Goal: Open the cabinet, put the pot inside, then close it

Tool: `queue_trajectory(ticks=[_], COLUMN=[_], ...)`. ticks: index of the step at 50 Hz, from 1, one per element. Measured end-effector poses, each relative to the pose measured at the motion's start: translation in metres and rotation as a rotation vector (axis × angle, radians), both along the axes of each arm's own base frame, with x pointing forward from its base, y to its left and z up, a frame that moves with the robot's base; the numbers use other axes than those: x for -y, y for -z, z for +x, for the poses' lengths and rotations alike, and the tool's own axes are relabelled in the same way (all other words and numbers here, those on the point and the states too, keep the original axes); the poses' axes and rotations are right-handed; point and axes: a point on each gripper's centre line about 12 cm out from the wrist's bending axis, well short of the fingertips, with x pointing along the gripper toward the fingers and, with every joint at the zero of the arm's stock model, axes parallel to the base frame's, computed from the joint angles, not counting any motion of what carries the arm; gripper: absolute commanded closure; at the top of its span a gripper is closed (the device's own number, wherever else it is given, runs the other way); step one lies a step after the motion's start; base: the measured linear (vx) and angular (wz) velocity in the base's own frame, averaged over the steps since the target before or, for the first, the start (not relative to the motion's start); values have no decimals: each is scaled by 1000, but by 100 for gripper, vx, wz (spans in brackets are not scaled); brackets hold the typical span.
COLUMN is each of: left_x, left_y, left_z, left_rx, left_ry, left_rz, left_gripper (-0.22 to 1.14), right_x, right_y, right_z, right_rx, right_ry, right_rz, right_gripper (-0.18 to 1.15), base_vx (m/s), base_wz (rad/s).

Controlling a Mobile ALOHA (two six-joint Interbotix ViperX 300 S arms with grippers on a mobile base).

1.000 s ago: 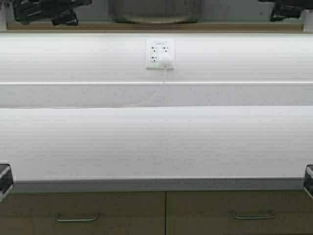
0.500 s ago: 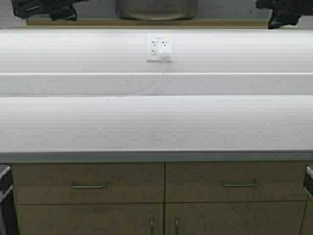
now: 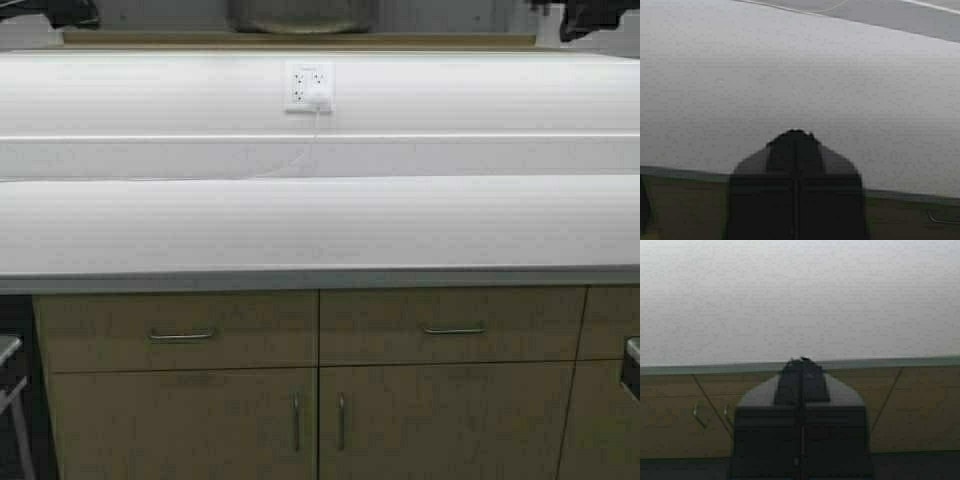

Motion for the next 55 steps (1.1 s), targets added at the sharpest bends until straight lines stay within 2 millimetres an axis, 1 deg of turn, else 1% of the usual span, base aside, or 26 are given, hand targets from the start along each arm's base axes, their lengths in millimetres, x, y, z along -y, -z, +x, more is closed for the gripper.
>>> queue_trajectory(ticks=[3, 7, 16, 21, 28, 34, 36, 38, 45, 48, 52, 55], left_x=[-22, -47, -99, -127, -152, -177, -183, -189, -207, -210, -204, -196], left_y=[-8, -24, -64, -82, -104, -126, -132, -137, -143, -144, -147, -150], left_z=[2, 5, 8, 6, 2, -2, 0, 8, 47, 64, 88, 105], left_rx=[2, 13, 40, 56, 90, 136, 149, 161, 168, 163, 162, 164], left_ry=[-48, -95, -206, -280, -350, -422, -437, -445, -447, -433, -393, -357], left_rz=[29, 86, 146, 140, 137, 145, 154, 162, 157, 148, 139, 137], left_gripper=[88, 88, 88, 88, 88, 88, 88, 88, 88, 88, 88, 88], right_x=[14, 39, 107, 137, 164, 179, 181, 183, 192, 193, 187, 176], right_y=[-11, -30, -74, -85, -92, -103, -106, -109, -118, -122, -124, -126], right_z=[4, 10, 17, 25, 45, 64, 71, 78, 109, 120, 134, 145], right_rx=[21, 67, 167, 191, 205, 231, 239, 247, 280, 297, 308, 316], right_ry=[39, 107, 298, 372, 422, 442, 440, 437, 434, 428, 410, 383], right_rz=[-13, -32, -46, -49, -57, -63, -63, -69, -69, -68, -63, -61], right_gripper=[90, 90, 90, 90, 90, 90, 90, 90, 90, 90, 90, 90], base_vx=[-20, -18, -12, -9, -6, -2, 0, 0, 0, 0, 1, 2], base_wz=[-4, -3, -2, -1, 0, 0, 0, 0, 0, 0, -1, 0])
